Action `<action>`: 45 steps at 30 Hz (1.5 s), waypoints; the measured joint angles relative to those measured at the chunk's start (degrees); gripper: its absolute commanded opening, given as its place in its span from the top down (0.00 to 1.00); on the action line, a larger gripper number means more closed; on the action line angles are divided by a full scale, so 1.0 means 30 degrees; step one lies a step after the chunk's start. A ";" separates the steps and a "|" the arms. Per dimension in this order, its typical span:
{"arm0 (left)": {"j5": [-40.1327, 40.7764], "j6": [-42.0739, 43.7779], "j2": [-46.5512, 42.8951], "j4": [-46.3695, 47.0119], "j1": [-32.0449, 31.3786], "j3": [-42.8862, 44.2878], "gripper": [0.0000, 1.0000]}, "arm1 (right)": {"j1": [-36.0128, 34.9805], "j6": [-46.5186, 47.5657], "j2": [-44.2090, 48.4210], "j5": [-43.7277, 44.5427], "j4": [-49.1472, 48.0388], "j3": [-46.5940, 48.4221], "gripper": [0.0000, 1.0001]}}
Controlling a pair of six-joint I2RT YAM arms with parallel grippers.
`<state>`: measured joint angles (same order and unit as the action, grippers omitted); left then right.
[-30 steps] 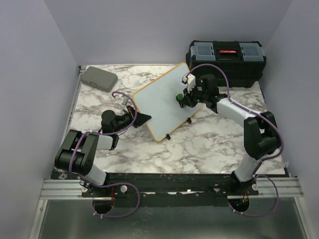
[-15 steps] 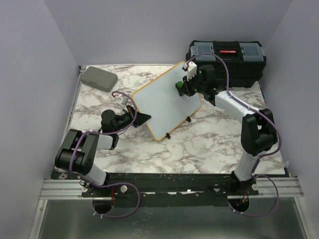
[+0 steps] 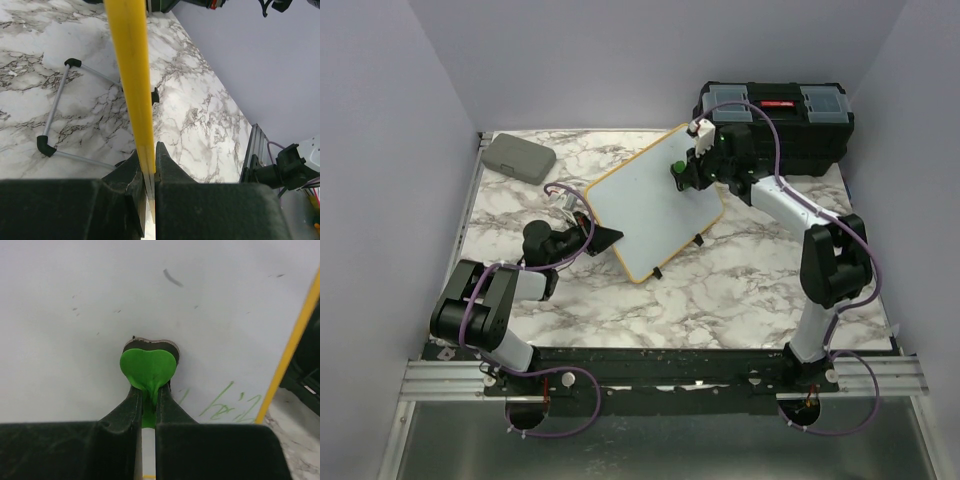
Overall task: Erase the whiteboard
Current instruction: Erase the whiteboard at the whiteboard stand.
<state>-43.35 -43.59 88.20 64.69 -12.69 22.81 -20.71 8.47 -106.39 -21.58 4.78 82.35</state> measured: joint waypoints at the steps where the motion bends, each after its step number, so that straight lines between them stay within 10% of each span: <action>1: 0.0000 0.0000 0.0000 0.0000 0.0007 0.0000 1.00 | 0.0036 0.0211 0.0036 -0.0546 0.0270 -0.0087 0.99; 20: -0.0095 0.0029 0.0255 0.0415 0.0080 0.0000 1.00 | 0.1042 -0.0874 -0.0488 0.1515 0.1297 0.1151 1.00; 34: -0.0124 -0.0175 0.0255 0.0415 0.0102 0.0000 1.00 | 0.0823 0.2579 -0.0561 -0.4065 0.2878 -0.0248 0.99; 45: -0.0109 -0.0044 0.0262 0.0408 0.0102 0.0007 1.00 | 0.0576 0.0568 0.0182 0.0262 0.1421 -0.0648 0.99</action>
<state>-43.68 -43.72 88.99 65.91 -12.38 22.83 -18.98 10.17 -105.84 -20.80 9.04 80.40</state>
